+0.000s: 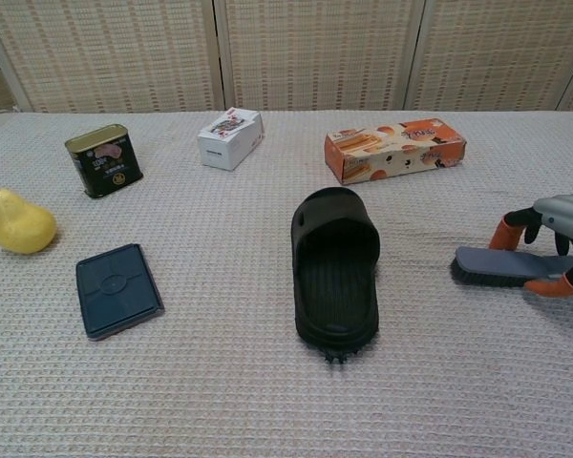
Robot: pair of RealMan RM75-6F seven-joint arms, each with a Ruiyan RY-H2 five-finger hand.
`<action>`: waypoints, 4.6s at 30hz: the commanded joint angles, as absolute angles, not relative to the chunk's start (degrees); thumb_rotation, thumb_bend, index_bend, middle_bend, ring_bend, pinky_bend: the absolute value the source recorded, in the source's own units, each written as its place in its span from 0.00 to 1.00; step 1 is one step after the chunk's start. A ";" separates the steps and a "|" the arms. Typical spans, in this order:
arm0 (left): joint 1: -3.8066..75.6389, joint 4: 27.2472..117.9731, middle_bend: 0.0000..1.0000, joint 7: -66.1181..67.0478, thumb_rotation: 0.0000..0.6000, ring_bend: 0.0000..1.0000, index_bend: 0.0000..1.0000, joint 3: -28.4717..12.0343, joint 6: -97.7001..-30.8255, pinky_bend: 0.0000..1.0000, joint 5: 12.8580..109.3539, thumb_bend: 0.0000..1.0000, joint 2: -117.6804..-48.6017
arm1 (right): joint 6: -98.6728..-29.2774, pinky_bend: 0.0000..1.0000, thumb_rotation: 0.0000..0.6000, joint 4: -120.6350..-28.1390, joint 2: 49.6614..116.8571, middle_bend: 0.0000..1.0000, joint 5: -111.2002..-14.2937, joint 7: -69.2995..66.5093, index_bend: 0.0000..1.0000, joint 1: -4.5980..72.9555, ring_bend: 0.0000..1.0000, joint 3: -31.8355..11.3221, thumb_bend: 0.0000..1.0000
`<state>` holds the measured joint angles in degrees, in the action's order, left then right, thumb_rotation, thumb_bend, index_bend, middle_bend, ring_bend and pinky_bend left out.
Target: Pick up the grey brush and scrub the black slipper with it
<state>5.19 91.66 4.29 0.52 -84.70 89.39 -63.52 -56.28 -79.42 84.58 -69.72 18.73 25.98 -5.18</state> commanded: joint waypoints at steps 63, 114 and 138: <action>5.40 91.79 0.10 4.43 1.00 0.07 0.08 0.18 -83.53 0.19 88.31 0.49 -63.36 | -36.71 0.72 1.00 -81.73 77.53 0.58 -65.84 -4.54 0.69 39.59 0.55 -12.19 0.37; 4.88 91.78 0.10 3.87 1.00 0.08 0.08 -0.45 -84.07 0.21 86.98 0.49 -62.84 | -28.34 0.72 1.00 -77.22 80.93 0.60 -55.98 3.10 0.72 55.13 0.55 -7.51 0.38; 4.83 91.87 0.10 3.24 1.00 0.08 0.08 -0.33 -84.10 0.21 87.23 0.49 -62.45 | -27.67 0.72 1.00 -74.95 83.60 0.60 -48.04 8.84 0.72 62.18 0.55 -6.06 0.39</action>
<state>4.86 91.86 3.21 -0.36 -84.05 87.18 -62.45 -27.75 -74.78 83.81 -48.80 8.20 61.86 -6.75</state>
